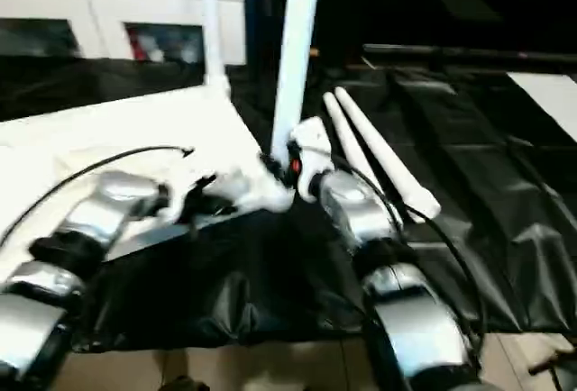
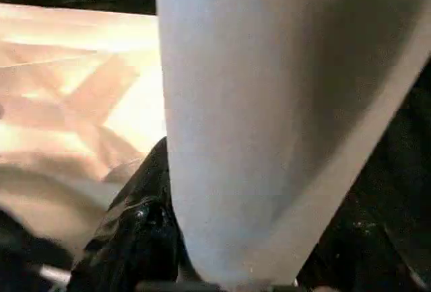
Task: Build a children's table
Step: Insert table leg to table base
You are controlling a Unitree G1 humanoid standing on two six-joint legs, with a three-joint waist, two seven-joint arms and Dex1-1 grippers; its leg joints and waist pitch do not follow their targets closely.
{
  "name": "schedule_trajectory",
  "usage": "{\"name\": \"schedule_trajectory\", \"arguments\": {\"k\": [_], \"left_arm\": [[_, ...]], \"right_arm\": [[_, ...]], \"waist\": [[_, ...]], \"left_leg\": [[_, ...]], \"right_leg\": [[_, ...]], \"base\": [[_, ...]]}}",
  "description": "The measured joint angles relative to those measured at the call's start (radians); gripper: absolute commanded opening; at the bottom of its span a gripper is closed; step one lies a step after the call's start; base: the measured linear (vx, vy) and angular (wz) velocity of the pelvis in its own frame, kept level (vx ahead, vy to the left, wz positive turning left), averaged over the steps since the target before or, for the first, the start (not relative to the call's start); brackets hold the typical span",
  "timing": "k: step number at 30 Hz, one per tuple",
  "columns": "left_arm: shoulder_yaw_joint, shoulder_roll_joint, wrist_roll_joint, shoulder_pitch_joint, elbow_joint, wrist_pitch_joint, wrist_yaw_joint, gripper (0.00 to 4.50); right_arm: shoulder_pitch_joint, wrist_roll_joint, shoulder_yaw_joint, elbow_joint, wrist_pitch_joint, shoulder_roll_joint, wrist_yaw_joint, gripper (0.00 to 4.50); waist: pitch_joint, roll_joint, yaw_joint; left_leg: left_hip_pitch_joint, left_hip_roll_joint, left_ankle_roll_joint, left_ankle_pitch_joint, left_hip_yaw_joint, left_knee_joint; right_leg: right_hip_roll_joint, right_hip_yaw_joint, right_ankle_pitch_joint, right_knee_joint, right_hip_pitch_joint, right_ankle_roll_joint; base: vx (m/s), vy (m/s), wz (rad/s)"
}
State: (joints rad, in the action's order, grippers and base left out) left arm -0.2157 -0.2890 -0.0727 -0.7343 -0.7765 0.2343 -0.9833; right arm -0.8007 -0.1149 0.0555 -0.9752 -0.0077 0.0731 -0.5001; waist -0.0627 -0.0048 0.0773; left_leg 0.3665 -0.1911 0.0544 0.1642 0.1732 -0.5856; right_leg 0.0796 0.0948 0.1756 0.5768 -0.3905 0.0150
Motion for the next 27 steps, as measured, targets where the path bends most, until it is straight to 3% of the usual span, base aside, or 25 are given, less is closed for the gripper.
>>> {"name": "schedule_trajectory", "arguments": {"k": [3,17,20,23,24,27], "left_arm": [[-0.001,0.009,-0.015,0.031,0.073,0.037,0.032,0.00],[-0.010,0.001,-0.034,0.058,0.155,0.092,0.062,0.00],[-0.010,0.001,-0.035,0.058,0.157,0.095,0.061,0.00],[-0.017,-0.002,-0.033,0.063,0.175,0.095,0.049,0.00],[-0.019,-0.005,-0.034,0.063,0.184,0.095,0.046,0.00],[-0.019,-0.007,-0.033,0.065,0.191,0.095,0.042,0.00]], "right_arm": [[-0.019,0.015,-0.003,-0.021,0.001,-0.003,0.007,1.88],[-0.057,0.033,-0.011,-0.067,-0.002,-0.026,0.039,1.88],[-0.058,0.033,-0.021,-0.074,-0.002,-0.031,0.037,2.60],[-0.045,0.031,-0.035,-0.107,-0.001,-0.035,0.035,2.67],[-0.046,0.031,-0.039,-0.110,-0.002,-0.036,0.034,2.92],[-0.047,0.029,-0.046,-0.114,-0.005,-0.039,0.031,3.12]], "waist": [[0.002,-0.003,-0.003],[0.004,-0.007,-0.007],[0.004,-0.007,-0.011],[0.003,-0.007,-0.008],[0.003,-0.007,-0.006],[0.004,-0.008,-0.005]], "left_leg": [[0.000,0.000,0.000,0.000,0.001,0.001],[-0.008,0.000,0.002,0.001,0.002,0.011],[-0.008,0.000,0.002,0.001,0.002,0.011],[-0.003,0.000,0.002,0.001,0.003,0.011],[0.000,0.000,0.002,0.001,0.003,0.011],[0.001,0.000,0.003,0.000,0.003,0.011]], "right_leg": [[0.000,0.000,-0.003,0.001,-0.001,0.004],[0.000,0.000,-0.007,0.003,-0.001,0.007],[0.000,0.000,-0.007,0.003,-0.001,0.007],[0.000,0.000,-0.007,0.002,-0.004,0.007],[0.000,-0.001,-0.008,0.002,-0.006,0.008],[0.000,-0.001,-0.013,0.003,-0.008,0.014]], "base": [[0.000,0.000,0.00],[0.000,0.000,0.00],[0.000,0.000,0.00],[0.000,0.000,0.00],[0.000,0.000,0.00],[0.000,0.000,0.00]]}}
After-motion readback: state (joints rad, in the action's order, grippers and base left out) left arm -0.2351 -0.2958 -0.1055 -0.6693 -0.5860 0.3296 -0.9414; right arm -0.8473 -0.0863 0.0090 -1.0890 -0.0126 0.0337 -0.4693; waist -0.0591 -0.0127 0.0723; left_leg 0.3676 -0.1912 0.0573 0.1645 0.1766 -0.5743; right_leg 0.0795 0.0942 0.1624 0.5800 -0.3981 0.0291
